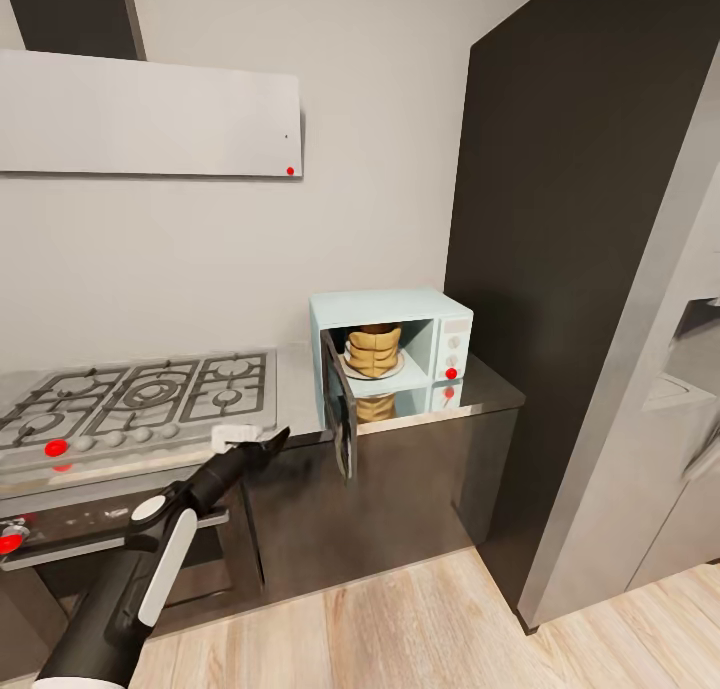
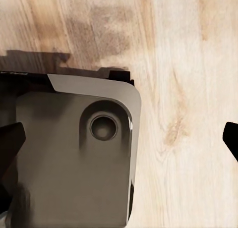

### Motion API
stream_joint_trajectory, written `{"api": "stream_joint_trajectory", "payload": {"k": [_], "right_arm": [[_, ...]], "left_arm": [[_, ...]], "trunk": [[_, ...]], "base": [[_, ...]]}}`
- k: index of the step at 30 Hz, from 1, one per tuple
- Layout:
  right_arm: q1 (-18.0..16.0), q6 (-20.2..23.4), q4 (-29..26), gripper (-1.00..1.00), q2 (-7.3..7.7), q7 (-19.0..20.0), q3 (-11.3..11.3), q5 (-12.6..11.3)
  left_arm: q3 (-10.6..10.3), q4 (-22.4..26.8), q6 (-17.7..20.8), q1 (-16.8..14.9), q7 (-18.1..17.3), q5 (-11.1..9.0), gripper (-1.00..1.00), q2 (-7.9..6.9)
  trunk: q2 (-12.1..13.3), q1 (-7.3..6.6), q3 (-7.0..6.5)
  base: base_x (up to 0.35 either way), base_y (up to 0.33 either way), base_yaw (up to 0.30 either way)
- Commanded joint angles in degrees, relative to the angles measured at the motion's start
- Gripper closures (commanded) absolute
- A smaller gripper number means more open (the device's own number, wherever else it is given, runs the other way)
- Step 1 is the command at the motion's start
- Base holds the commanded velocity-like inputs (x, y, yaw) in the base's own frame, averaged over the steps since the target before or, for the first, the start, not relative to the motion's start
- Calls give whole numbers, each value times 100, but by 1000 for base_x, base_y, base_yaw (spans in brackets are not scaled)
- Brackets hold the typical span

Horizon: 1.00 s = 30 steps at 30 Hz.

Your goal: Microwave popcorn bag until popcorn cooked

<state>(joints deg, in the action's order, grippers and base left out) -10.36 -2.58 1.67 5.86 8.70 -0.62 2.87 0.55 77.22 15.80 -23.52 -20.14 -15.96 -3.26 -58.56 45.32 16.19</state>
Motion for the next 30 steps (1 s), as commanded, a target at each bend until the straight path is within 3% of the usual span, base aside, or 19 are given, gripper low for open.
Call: {"api": "stream_joint_trajectory", "payload": {"k": [1, 14, 15, 19, 30], "right_arm": [[-9, -30, 18, -100, 3, 16, -9, 30], [-10, -58, 18, -100, -19, 9, -1, 30], [-10, -55, 18, -100, -24, 9, -1, 27], [-9, -34, 18, -100, -31, 5, -8, 21], [-10, -50, 18, -100, -40, -93, -8, 24]], "left_arm": [[6, 4, 71, -4, -29, -80, -100, 1], [5, 4, 73, -4, -1, -66, -100, 10], [-17, 4, 73, -4, -7, -66, -100, 10], [-484, -44, 56, -4, 8, -63, -100, 10], [-558, -457, 15, -4, 29, -29, -100, 218]], "trunk": [[-5, 0, 7], [-5, 0, 7], [-5, 0, 7], [-5, 0, -3], [-5, 0, -37]], "base": [[0, 0, 0], [178, 0, 0], [21, 0, 0], [6, 0, -100], [0, 0, -216]]}}
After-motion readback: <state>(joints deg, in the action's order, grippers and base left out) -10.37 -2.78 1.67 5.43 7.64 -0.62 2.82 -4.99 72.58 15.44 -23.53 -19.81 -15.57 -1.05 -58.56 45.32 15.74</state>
